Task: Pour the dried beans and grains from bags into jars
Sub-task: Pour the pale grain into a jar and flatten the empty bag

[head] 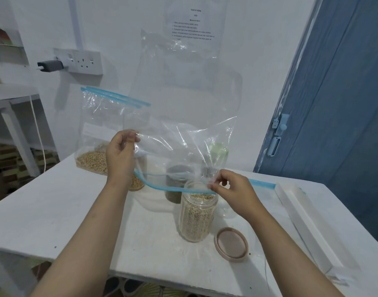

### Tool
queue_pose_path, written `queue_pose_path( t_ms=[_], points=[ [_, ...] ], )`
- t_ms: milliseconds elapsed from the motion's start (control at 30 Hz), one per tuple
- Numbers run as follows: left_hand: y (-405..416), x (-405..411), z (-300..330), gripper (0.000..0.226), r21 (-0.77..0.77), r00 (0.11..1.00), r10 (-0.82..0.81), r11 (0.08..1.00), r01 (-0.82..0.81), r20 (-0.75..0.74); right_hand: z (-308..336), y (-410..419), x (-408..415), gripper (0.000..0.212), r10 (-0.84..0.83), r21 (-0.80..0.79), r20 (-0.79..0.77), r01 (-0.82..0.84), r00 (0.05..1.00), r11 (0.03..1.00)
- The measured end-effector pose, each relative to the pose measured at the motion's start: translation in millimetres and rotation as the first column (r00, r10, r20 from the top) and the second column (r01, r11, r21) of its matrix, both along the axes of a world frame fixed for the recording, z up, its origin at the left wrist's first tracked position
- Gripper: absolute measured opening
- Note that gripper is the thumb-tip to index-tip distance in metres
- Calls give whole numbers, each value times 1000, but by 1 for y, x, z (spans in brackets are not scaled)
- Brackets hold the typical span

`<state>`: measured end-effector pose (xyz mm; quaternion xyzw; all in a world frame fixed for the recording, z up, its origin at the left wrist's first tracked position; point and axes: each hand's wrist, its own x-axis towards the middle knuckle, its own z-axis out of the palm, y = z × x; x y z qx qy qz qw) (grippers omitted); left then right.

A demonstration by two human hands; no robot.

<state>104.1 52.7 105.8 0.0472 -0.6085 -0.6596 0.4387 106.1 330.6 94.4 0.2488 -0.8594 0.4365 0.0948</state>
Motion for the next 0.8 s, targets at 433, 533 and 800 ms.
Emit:
queue_pose_path(
  t_ms=[433, 533, 800],
  points=[
    [-1, 2, 1, 17, -5, 1000, -5, 1000, 5, -8, -9, -2, -5, 20, 30, 23, -23, -29, 999, 999],
    [-2, 3, 0, 16, -6, 1000, 11, 1000, -11, 1, -11, -4, -8, 8, 17, -52, 14, -16, 1000, 999],
    [-3, 5, -3, 17, -6, 1000, 5, 1000, -5, 30, -12, -13, -6, 19, -61, -160, -6, 60, 998, 985]
  ],
)
